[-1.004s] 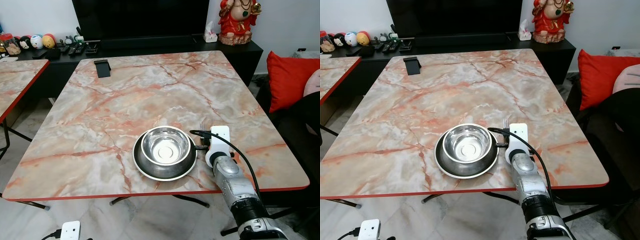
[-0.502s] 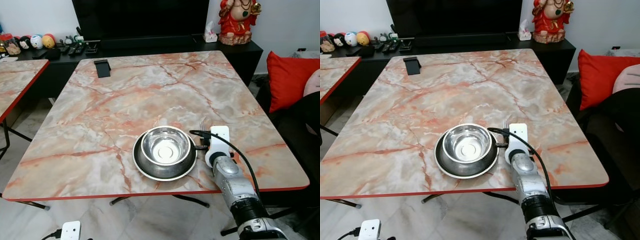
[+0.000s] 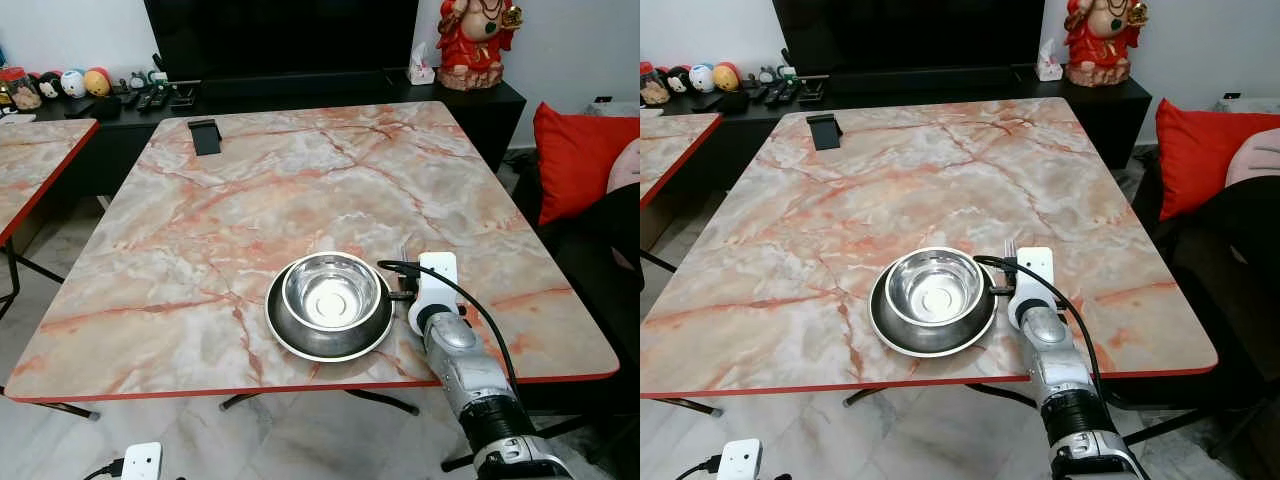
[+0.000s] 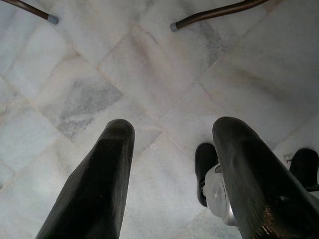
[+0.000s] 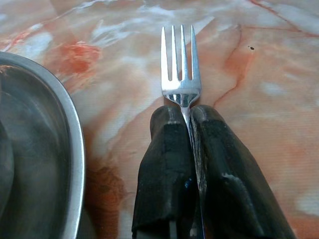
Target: Setting the table
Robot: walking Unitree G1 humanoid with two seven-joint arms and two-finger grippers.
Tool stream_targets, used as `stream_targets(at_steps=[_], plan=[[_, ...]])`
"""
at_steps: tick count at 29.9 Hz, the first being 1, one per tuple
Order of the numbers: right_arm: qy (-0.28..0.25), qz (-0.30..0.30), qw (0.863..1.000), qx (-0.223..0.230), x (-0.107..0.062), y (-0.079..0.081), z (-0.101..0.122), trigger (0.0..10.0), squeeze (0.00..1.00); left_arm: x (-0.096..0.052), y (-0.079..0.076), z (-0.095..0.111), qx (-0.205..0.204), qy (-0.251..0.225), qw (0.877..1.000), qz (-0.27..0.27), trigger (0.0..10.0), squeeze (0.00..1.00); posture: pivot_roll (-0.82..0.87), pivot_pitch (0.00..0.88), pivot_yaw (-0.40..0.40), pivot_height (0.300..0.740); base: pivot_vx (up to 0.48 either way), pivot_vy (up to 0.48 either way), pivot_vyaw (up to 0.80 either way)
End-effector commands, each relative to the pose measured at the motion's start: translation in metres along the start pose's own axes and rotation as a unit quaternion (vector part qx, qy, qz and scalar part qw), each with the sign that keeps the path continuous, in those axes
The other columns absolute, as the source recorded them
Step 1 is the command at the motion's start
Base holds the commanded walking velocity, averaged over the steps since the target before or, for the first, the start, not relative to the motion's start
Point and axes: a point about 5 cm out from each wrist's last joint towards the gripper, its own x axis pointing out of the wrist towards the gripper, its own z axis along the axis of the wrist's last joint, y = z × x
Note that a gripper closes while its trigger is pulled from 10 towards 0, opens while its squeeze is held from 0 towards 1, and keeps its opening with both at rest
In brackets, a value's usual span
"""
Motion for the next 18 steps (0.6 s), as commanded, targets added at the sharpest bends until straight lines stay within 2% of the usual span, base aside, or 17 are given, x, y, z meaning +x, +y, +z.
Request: stream_targets(at_steps=[1, 11, 12, 13, 14, 15, 18], plan=[[0.015, 0.005, 1.000, -0.003, 0.0011, 0.0036, -0.0035, 10.0, 0.40, -0.0008, 0.0046, -0.0018, 0.010, 0.007, 1.000, 0.005, 10.0, 0.00, -0.06, 0.000, 0.052, 0.720, 0.000, 0.000, 0.00], [0.015, 0.007, 1.000, -0.002, 0.0011, 0.0045, -0.0037, 10.0, 0.40, 0.0002, 0.0022, 0.0011, 0.011, 0.002, 1.000, 0.002, 10.0, 0.00, -0.06, 0.000, 0.051, 0.720, 0.000, 0.000, 0.00], [0.015, 0.007, 1.000, -0.002, 0.0011, 0.0046, -0.0036, 10.0, 0.49, 0.0001, 0.0022, 0.0011, 0.011, 0.002, 1.000, 0.002, 10.0, 0.00, -0.06, 0.000, 0.052, 0.720, 0.000, 0.000, 0.00], [0.015, 0.008, 1.000, -0.002, 0.0011, 0.0046, -0.0036, 10.0, 0.49, 0.0001, 0.0022, 0.0011, 0.011, 0.002, 1.000, 0.002, 10.0, 0.00, -0.06, 0.000, 0.052, 0.720, 0.000, 0.000, 0.00], [0.015, 0.008, 1.000, -0.002, 0.0011, 0.0045, -0.0035, 10.0, 0.74, 0.0001, 0.0022, 0.0008, 0.012, 0.002, 1.000, 0.002, 10.0, 0.00, -0.06, 0.000, 0.051, 0.720, 0.000, 0.000, 0.00], [0.015, 0.008, 1.000, -0.003, 0.0012, 0.0047, -0.0034, 10.0, 0.80, 0.0000, 0.0022, 0.0006, 0.012, 0.002, 1.000, 0.002, 10.0, 0.00, -0.06, 0.000, 0.051, 0.720, 0.000, 0.000, 0.00], [0.015, 0.008, 1.000, -0.003, 0.0013, 0.0051, -0.0034, 10.0, 0.80, -0.0001, 0.0026, 0.0000, 0.012, 0.003, 1.000, 0.002, 10.0, 0.00, -0.06, 0.000, 0.051, 0.720, 0.000, 0.000, 0.00]])
